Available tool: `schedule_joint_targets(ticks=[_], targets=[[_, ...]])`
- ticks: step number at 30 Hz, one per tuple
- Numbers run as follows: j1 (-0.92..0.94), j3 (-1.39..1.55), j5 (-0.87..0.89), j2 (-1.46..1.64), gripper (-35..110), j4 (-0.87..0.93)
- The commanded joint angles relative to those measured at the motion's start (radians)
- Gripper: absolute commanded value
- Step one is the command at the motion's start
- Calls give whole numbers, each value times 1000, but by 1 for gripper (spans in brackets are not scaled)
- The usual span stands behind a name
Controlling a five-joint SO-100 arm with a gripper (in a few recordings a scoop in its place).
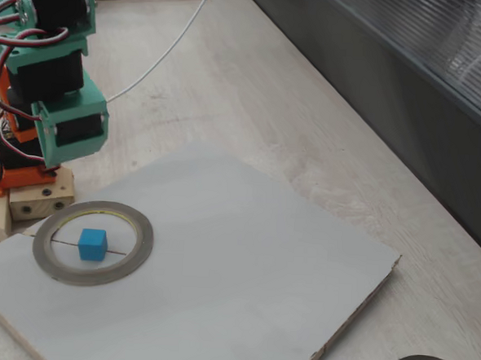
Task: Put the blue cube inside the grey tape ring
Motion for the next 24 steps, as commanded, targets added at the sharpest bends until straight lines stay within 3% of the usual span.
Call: schedule_joint_targets(ticks=[1,24], targets=[[14,-6,9,29,3,25],[14,-3,9,12,3,25]])
